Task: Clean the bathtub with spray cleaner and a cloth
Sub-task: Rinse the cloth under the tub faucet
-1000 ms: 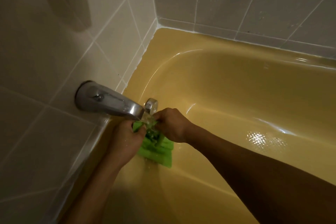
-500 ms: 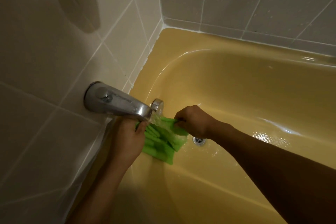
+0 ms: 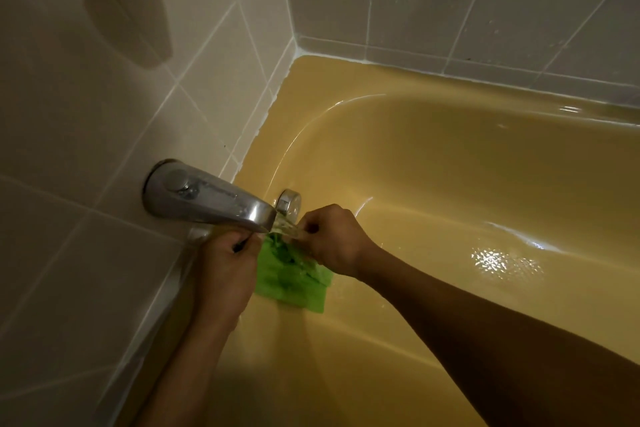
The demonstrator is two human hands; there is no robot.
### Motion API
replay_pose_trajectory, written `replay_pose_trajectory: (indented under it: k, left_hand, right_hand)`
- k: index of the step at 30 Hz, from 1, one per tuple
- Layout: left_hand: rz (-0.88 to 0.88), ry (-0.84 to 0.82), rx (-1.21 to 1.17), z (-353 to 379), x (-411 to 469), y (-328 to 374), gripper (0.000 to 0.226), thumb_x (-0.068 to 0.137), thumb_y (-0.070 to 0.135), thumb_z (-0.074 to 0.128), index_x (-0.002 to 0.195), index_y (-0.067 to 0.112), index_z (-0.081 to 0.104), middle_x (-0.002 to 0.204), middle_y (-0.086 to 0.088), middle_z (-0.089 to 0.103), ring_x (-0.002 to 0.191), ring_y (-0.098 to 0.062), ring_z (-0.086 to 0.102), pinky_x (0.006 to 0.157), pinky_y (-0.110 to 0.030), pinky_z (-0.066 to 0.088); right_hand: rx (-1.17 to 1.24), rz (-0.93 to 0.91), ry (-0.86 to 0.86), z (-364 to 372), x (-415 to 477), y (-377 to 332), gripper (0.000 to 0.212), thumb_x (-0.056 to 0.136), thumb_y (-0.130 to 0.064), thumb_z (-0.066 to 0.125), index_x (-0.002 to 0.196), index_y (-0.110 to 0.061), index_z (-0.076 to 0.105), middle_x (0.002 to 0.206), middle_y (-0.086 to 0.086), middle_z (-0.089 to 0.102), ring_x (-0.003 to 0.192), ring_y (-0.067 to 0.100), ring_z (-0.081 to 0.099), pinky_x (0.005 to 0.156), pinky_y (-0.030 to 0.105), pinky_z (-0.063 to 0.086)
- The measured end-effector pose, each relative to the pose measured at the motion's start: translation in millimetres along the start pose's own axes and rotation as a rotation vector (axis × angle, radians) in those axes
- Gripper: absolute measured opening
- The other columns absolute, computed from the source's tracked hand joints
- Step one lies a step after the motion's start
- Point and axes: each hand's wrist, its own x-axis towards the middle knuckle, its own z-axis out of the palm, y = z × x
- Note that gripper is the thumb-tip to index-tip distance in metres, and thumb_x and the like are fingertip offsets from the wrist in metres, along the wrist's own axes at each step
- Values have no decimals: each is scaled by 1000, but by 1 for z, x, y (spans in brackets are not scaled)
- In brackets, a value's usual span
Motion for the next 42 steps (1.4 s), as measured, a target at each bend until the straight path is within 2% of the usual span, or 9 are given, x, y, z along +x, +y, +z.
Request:
replay_pose_trajectory:
  k: [3, 7, 12, 16, 20, 23, 27, 34, 42]
  left_hand:
    - [-111, -54, -155, 13, 0, 3, 23, 98, 12, 65, 76, 16, 72, 79, -14, 72, 75, -22, 61, 69, -34, 46]
    - [-289, -246, -402, 30, 0, 13, 29, 90, 39, 75, 100, 12, 77, 101, -10, 79, 98, -28, 74, 88, -46, 56]
    - [-390, -398, -414, 55, 3, 25, 10, 96, 9, 67, 104, 11, 73, 104, -13, 76, 101, -29, 71, 87, -40, 56]
    - [-291, -392, -320, 59, 5, 19, 27, 99, -3, 59, 106, 19, 73, 111, -9, 74, 108, -27, 69, 97, -45, 56]
    - [13, -485, -38, 47, -5, 21, 31, 98, -1, 63, 120, 20, 67, 112, -1, 71, 97, -9, 68, 74, -10, 51]
    - [139, -559, 38, 43, -9, 26, 35, 99, -5, 59, 123, 19, 58, 97, -8, 70, 78, 1, 63, 62, -6, 45]
    - [187, -528, 16, 40, -6, 27, 36, 98, -8, 57, 125, 16, 56, 107, -12, 68, 86, -10, 62, 66, -7, 47]
    - [280, -557, 146, 30, 8, 9, 47, 101, 9, 62, 140, 33, 53, 124, 7, 66, 100, 13, 62, 76, -3, 47]
    - [373, -534, 366, 26, 15, -2, 33, 99, 11, 66, 131, 19, 68, 122, 7, 67, 110, -6, 59, 79, 4, 32]
  right_hand:
    - [12, -49, -15, -2, -7, 0, 19, 94, -15, 68, 77, -10, 75, 69, 8, 71, 62, 19, 64, 68, 35, 55]
    - [37, -74, -33, -17, -22, 11, 13, 96, -9, 67, 87, -6, 76, 61, -5, 65, 54, 3, 57, 61, 15, 45]
    - [-50, -120, -86, -20, -34, 30, 25, 96, 3, 59, 108, -9, 77, 76, -6, 67, 61, 0, 57, 67, 20, 48]
    - [46, -2, -95, -23, -43, 42, 42, 95, 12, 48, 119, -9, 74, 85, -10, 69, 62, -6, 59, 64, 8, 42]
    - [50, 69, 263, -37, -37, 57, 48, 91, 9, 54, 120, -25, 73, 105, -4, 73, 74, 6, 63, 68, 20, 51]
    - [-95, -147, 54, -44, -21, 62, 66, 90, 4, 66, 143, -33, 56, 131, -6, 63, 91, 10, 57, 81, 20, 49]
    - [-433, -218, -238, -42, 2, 58, 40, 90, -7, 70, 129, -14, 69, 119, 8, 72, 98, 16, 62, 86, 30, 49]
    - [-791, -315, 17, -59, 2, 65, 25, 104, -27, 55, 120, -22, 74, 104, 5, 73, 93, 28, 67, 76, 41, 55]
    - [-138, -224, 107, -75, -21, 73, 22, 83, -4, 78, 82, -26, 74, 91, -2, 75, 82, 11, 69, 75, 33, 57]
